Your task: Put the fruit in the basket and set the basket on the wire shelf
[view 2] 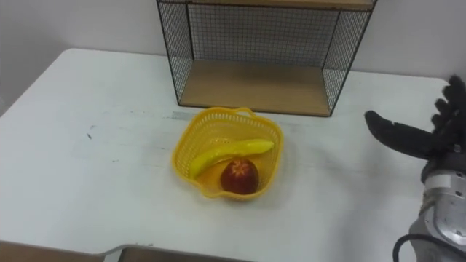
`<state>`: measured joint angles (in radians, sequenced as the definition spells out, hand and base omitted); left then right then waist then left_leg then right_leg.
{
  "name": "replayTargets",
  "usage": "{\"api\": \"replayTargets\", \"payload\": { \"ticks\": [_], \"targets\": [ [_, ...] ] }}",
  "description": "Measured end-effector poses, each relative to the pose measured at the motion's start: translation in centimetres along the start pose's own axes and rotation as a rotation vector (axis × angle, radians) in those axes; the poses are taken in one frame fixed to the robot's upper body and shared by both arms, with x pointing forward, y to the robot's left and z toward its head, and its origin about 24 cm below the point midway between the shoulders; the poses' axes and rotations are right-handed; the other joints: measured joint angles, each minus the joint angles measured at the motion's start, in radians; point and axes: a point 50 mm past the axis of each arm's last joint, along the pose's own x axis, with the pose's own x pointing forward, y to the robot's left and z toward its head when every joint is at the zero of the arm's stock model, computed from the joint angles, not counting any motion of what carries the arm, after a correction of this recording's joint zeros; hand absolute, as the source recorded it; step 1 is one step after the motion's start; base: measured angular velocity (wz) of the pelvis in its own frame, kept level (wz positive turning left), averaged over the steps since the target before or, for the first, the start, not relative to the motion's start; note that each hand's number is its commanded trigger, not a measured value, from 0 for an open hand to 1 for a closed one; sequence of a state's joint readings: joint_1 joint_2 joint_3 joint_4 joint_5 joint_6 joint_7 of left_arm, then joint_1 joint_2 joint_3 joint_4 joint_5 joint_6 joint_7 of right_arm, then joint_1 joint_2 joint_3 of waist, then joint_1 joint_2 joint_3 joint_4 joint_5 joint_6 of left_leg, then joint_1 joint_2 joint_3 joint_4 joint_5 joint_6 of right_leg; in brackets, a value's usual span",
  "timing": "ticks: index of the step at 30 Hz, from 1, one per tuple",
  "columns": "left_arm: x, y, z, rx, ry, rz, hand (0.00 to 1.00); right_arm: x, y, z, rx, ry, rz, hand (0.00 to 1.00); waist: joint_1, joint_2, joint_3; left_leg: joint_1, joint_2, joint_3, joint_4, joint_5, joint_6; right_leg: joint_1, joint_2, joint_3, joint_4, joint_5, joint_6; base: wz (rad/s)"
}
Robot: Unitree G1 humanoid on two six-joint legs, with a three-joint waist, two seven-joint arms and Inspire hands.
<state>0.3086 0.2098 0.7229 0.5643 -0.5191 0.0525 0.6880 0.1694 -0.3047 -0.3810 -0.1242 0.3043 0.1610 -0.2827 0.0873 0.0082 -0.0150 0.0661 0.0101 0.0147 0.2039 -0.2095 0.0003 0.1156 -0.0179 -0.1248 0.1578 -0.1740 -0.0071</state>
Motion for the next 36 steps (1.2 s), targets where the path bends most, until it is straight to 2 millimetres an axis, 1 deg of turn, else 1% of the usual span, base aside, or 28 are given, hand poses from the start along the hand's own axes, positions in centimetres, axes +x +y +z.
{"api": "replayTargets", "payload": {
  "ticks": [1, 2, 3, 5, 6, 7, 8, 9, 10, 11, 12, 15, 17, 20, 22, 24, 26, 27, 29, 32, 33, 34, 36],
  "targets": [
    [-0.2, 0.0, 1.6, -0.050, -0.054, 0.016, 0.00, -0.1, -0.5, 0.0, -0.006, 0.000, -0.026, 0.00, 0.001, 0.007, 0.0032, 0.001, 0.000, 0.000, 0.001, 0.000, 0.000, 0.000, 0.000, 0.001, 0.000, 0.000, 0.000, 0.00],
    [-0.5, 0.0, 3.3, -0.104, -0.110, 0.033, 0.00, -0.2, -0.8, 0.0, -0.007, 0.000, -0.046, 0.00, 0.001, 0.005, 0.0020, 0.002, 0.001, 0.001, 0.001, 0.000, 0.000, -0.001, 0.001, 0.002, -0.001, 0.000, 0.000, 0.00],
    [-0.7, 0.0, 4.2, -0.135, -0.137, 0.038, 0.00, -0.2, -1.0, 0.0, -0.008, 0.000, -0.057, 0.00, 0.001, 0.006, 0.0028, 0.002, 0.001, 0.001, 0.001, 0.000, 0.000, -0.001, 0.001, 0.002, -0.001, 0.000, 0.000, 0.00],
    [-1.9, -0.4, 7.2, -0.204, -0.268, 0.041, 0.00, -0.2, -1.5, 0.0, -0.012, -0.009, -0.087, 0.00, 0.005, 0.012, 0.0037, 0.002, 0.001, 0.000, -0.001, 0.000, 0.000, -0.005, 0.002, 0.011, 0.001, 0.000, 0.000, -0.07],
    [-2.2, -0.4, 7.8, -0.218, -0.295, 0.040, 0.00, -0.3, -1.5, 0.0, -0.013, -0.012, -0.088, 0.00, 0.006, 0.015, 0.0041, 0.002, 0.001, 0.000, -0.002, -0.001, 0.000, -0.004, 0.002, 0.011, 0.001, 0.000, 0.000, -0.07],
    [-2.7, -0.5, 8.8, -0.231, -0.348, 0.033, 0.00, -0.5, -1.7, -0.2, -0.017, -0.011, -0.088, 0.00, 0.006, 0.017, 0.0043, 0.005, 0.000, 0.000, -0.006, -0.001, 0.001, -0.004, 0.001, 0.011, 0.003, 0.000, 0.000, 0.00],
    [-3.0, -0.6, 9.2, -0.239, -0.372, 0.028, 0.00, -0.6, -1.8, -0.3, -0.019, -0.008, -0.088, 0.00, 0.006, 0.017, 0.0041, 0.006, 0.000, 0.000, -0.007, -0.001, 0.001, -0.004, 0.001, 0.011, 0.003, 0.000, 0.000, 0.00],
    [-3.7, -0.7, 10.2, -0.250, -0.428, 0.017, 0.00, -0.7, -1.8, -0.5, -0.034, -0.005, -0.092, 0.00, 0.005, 0.021, 0.0066, 0.004, -0.001, 0.000, -0.007, -0.001, 0.001, -0.004, 0.001, 0.009, 0.002, 0.000, 0.000, 0.00],
    [-4.3, -0.7, 11.1, -0.255, -0.484, 0.007, 0.00, -0.7, -1.9, -0.5, -0.055, -0.008, -0.094, 0.00, 0.002, 0.023, 0.0075, 0.000, -0.001, 0.000, -0.005, -0.001, 0.001, -0.004, 0.001, 0.009, -0.001, 0.000, 0.000, 0.00],
    [-5.0, -0.8, 12.0, -0.254, -0.545, 0.002, 0.00, -0.7, -1.9, -0.5, -0.068, -0.011, -0.095, 0.00, -0.001, 0.021, 0.0070, 0.000, -0.001, 0.000, 0.000, -0.001, 0.001, -0.004, 0.001, 0.009, -0.002, 0.000, 0.000, 0.00],
    [-5.6, -0.9, 12.8, -0.254, -0.601, -0.006, 0.00, -0.7, -1.8, -0.5, -0.082, -0.016, -0.093, 0.00, -0.003, 0.024, 0.0085, 0.001, -0.001, -0.001, 0.001, -0.001, 0.001, -0.006, 0.001, 0.008, -0.003, 0.000, 0.000, 0.00],
    [-6.9, -1.3, 14.4, -0.271, -0.688, -0.046, 0.00, -0.7, -1.7, -0.4, -0.082, -0.022, -0.080, 0.00, -0.002, 0.023, 0.0097, -0.003, -0.002, -0.002, 0.001, -0.001, 0.001, -0.009, 0.001, 0.008, -0.005, 0.000, 0.001, 0.00],
    [-8.3, -2.0, 15.3, -0.294, -0.736, -0.128, 0.00, -0.7, -1.6, -0.4, -0.071, -0.020, -0.068, 0.00, -0.004, 0.022, 0.0110, -0.002, -0.002, -0.001, 0.000, -0.001, 0.001, -0.010, 0.001, 0.010, -0.005, -0.001, 0.002, 0.00],
    [-9.6, -3.1, 15.7, -0.281, -0.776, -0.243, 0.00, -0.7, -1.4, -0.3, -0.061, -0.024, -0.048, 0.00, -0.007, 0.023, 0.0114, 0.000, -0.003, -0.001, -0.001, -0.001, 0.001, -0.009, 0.001, 0.010, -0.005, -0.001, 0.002, 0.00],
    [-10.5, -4.1, 15.5, -0.266, -0.786, -0.321, 0.00, -0.7, -1.2, -0.4, -0.061, -0.022, -0.032, 0.00, -0.007, 0.017, 0.0168, -0.002, -0.003, -0.001, 0.000, -0.001, 0.001, -0.010, 0.001, 0.010, -0.004, -0.001, 0.002, 0.00],
    [-11.2, -5.1, 15.3, -0.255, -0.781, -0.401, 0.00, -0.8, -0.4, -0.5, -0.060, -0.018, 0.003, 0.00, -0.010, 0.014, 0.0203, -0.002, -0.002, -0.001, 0.000, -0.001, 0.001, -0.010, 0.001, 0.010, -0.005, -0.001, 0.002, 0.00],
    [-12.4, -6.7, 15.0, -0.246, -0.770, -0.515, 0.00, -1.0, 0.7, -0.7, -0.025, -0.011, 0.063, 0.00, -0.019, 0.009, 0.0243, -0.001, -0.002, 0.000, 0.001, -0.001, 0.002, -0.011, 0.001, 0.013, -0.004, -0.001, 0.002, 0.00],
    [-12.7, -7.0, 14.8, -0.241, -0.768, -0.541, 0.00, -1.0, 1.0, -0.8, -0.017, -0.009, 0.082, 0.00, -0.023, 0.008, 0.0251, -0.002, -0.002, 0.000, 0.001, -0.001, 0.002, -0.012, 0.001, 0.014, -0.003, -0.001, 0.002, 0.00],
    [-14.2, -8.7, 14.3, -0.233, -0.744, -0.682, 0.00, -1.3, 2.2, -1.0, 0.024, 0.001, 0.140, 0.00, -0.029, 0.009, 0.0278, -0.005, -0.002, 0.002, 0.002, -0.002, 0.003, -0.015, 0.001, 0.015, 0.000, -0.001, 0.003, 0.00],
    [-15.7, -10.1, 13.7, -0.203, -0.736, -0.833, 0.00, -1.5, 2.7, -1.1, 0.053, 0.002, 0.184, 0.00, -0.037, 0.014, 0.0282, -0.007, -0.002, 0.004, 0.001, -0.003, 0.004, -0.019, 0.001, 0.017, 0.003, -0.001, 0.003, 0.00],
    [-15.8, -10.3, 13.6, -0.201, -0.731, -0.854, 0.00, -1.5, 2.8, -1.2, 0.052, 0.003, 0.190, 0.00, -0.040, 0.015, 0.0279, -0.007, -0.002, 0.004, 0.000, -0.003, 0.004, -0.020, 0.001, 0.017, 0.003, -0.001, 0.003, 0.00],
    [-16.1, -10.5, 13.4, -0.190, -0.728, -0.889, 0.00, -1.6, 3.0, -1.2, 0.052, 0.004, 0.205, 0.00, -0.051, 0.017, 0.0269, -0.007, -0.002, 0.004, -0.001, -0.003, 0.003, -0.021, 0.001, 0.017, 0.004, -0.001, 0.003, -0.04],
    [-16.5, -10.8, 13.1, -0.174, -0.726, -0.937, 0.00, -1.7, 3.3, -1.3, 0.052, 0.008, 0.225, 0.00, -0.056, 0.020, 0.0255, -0.001, 0.000, 0.009, -0.006, -0.002, 0.003, -0.021, 0.002, 0.022, 0.004, -0.001, 0.003, -0.11]
  ]
}}
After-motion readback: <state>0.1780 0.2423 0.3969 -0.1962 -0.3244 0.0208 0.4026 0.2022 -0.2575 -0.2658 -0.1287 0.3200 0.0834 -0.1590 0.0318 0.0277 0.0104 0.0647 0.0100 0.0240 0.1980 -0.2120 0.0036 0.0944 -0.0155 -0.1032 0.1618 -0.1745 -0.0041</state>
